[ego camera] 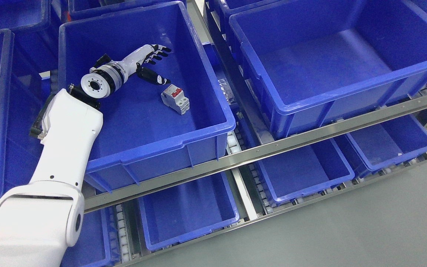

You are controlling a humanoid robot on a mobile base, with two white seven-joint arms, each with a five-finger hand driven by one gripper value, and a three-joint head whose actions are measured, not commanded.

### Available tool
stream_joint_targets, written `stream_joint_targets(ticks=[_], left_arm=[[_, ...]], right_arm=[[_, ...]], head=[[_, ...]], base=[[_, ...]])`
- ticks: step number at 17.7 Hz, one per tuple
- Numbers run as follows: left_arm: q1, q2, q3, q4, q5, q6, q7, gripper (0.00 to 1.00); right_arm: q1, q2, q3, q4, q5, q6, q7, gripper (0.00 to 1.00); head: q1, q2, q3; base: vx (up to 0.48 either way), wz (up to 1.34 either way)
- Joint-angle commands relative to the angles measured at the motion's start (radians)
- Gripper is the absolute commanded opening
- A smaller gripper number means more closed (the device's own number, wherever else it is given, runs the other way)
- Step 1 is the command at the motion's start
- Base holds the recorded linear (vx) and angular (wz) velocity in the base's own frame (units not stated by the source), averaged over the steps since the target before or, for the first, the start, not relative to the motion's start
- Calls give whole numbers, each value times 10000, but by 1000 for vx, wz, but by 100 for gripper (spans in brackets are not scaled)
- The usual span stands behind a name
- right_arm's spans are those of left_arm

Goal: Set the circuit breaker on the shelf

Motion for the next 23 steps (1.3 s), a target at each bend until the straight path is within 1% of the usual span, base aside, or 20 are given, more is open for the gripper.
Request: stream_joint_targets(ticks=[1, 2, 4, 5, 6, 7, 8, 9, 11, 13, 16, 18, 20, 21, 23], left_arm=[[-248, 368, 770, -192, 88, 168, -7, 87], [-248, 323, 1762, -377, 118, 443, 39, 87], [-278, 124, 3771, -866, 271, 645, 604, 91], [-278, -181, 4677, -1143, 484, 645, 1047, 95], [-293, -549, 5309, -1328, 775, 645, 1523, 97], [-430, -1099, 5984, -1527, 1401, 645, 2332, 99], [-508, -1499, 6567, -1681, 2090, 645, 3327, 99], [-493, -1559, 6862, -1880, 2644, 645, 4066, 99], [-97, -1559, 6804, -2766, 3428, 599, 4227, 99], [685, -1559, 6224, -4099, 3600, 614, 4060, 99], [2156, -1559, 5303, -6307, 3845, 645, 3157, 99], [3167, -1559, 5071, -7672, 4121, 722, 2772, 99], [4227, -1559, 4994, -9389, 4214, 1057, 2724, 99], [4505, -1559, 4857, -10142, 4396, 1454, 2724, 99], [4660, -1559, 4642, -10609, 4490, 1596, 2754, 100]], right_arm=[[0, -175, 0, 0, 0, -2, -3, 100], [0, -175, 0, 0, 0, -2, -3, 100], [0, -175, 0, 0, 0, -2, -3, 100], [0, -175, 0, 0, 0, -2, -3, 100], [0, -175, 0, 0, 0, -2, -3, 100], [0, -175, 0, 0, 0, -2, -3, 100], [0, -175, 0, 0, 0, -2, -3, 100], [0, -175, 0, 0, 0, -2, -3, 100], [0, -175, 0, 0, 0, -2, -3, 100], [0, -175, 0, 0, 0, -2, -3, 100], [0, -175, 0, 0, 0, -2, -3, 100], [0, -175, -15, 0, 0, -2, -3, 100], [0, -175, 0, 0, 0, -2, -3, 100], [0, -175, 0, 0, 0, -2, -3, 100], [0, -175, 0, 0, 0, -2, -3, 100]], head=[[0, 0, 0], [0, 0, 0], [0, 0, 0], [0, 0, 0], [0, 0, 0], [0, 0, 0], [0, 0, 0], [0, 0, 0], [0, 0, 0], [0, 0, 0], [0, 0, 0], [0, 0, 0], [0, 0, 0], [0, 0, 0], [0, 0, 0]], base=[[11, 0], [0, 0], [0, 0], [0, 0], [0, 0], [0, 0], [0, 0], [0, 0], [0, 0], [-21, 7], [-58, 1], [-119, 23], [-153, 47], [-165, 50], [-168, 1]])
